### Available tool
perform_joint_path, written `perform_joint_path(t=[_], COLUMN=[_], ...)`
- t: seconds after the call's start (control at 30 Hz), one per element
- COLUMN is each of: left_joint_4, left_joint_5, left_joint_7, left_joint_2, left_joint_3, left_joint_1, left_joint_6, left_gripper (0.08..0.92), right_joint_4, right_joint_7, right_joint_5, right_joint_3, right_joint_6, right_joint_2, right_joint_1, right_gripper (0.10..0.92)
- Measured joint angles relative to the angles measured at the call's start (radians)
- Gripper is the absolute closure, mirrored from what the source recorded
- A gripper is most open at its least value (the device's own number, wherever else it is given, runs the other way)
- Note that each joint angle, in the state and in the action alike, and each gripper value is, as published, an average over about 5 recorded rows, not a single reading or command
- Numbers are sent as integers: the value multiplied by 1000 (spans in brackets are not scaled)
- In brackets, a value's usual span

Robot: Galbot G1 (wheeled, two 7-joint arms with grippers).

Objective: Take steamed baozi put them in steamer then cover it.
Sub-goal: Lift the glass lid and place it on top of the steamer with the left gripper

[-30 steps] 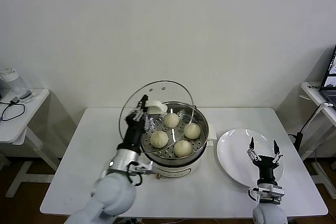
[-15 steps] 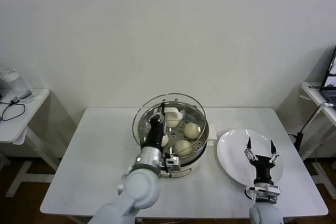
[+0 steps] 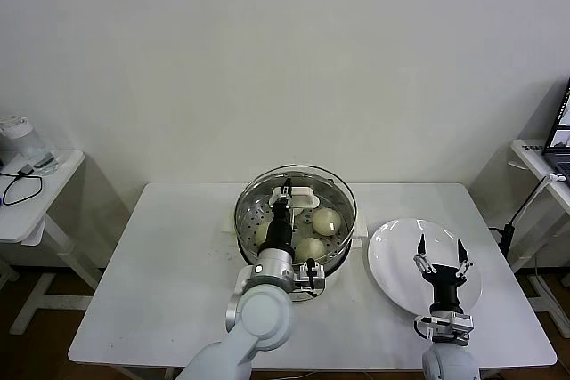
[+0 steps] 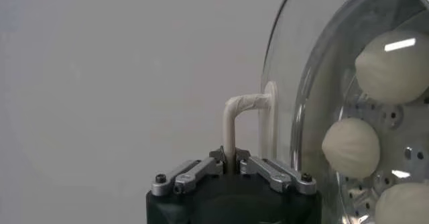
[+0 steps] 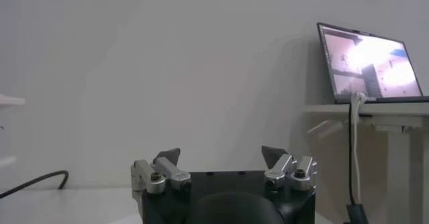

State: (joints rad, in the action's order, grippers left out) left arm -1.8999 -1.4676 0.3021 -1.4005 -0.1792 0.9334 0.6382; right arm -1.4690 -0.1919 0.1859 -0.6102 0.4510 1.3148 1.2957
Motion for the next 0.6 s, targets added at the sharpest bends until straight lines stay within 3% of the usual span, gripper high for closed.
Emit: perform_joint_path(t=[0.6], left_joint_4=[68], left_joint_5=[-112], left_joint_7=[22], left_joint_2=[-61], left_joint_3=[-5], left_joint_1=[13], left_joint_6=[-6], left_gripper=[812], right_joint_4=[10], right_joint_7=[5], right_joint_5=[-2], right_joint_3=[3], right_joint_6=[2], right_joint_2=[3], right_joint_1=[-3], right_gripper=[203])
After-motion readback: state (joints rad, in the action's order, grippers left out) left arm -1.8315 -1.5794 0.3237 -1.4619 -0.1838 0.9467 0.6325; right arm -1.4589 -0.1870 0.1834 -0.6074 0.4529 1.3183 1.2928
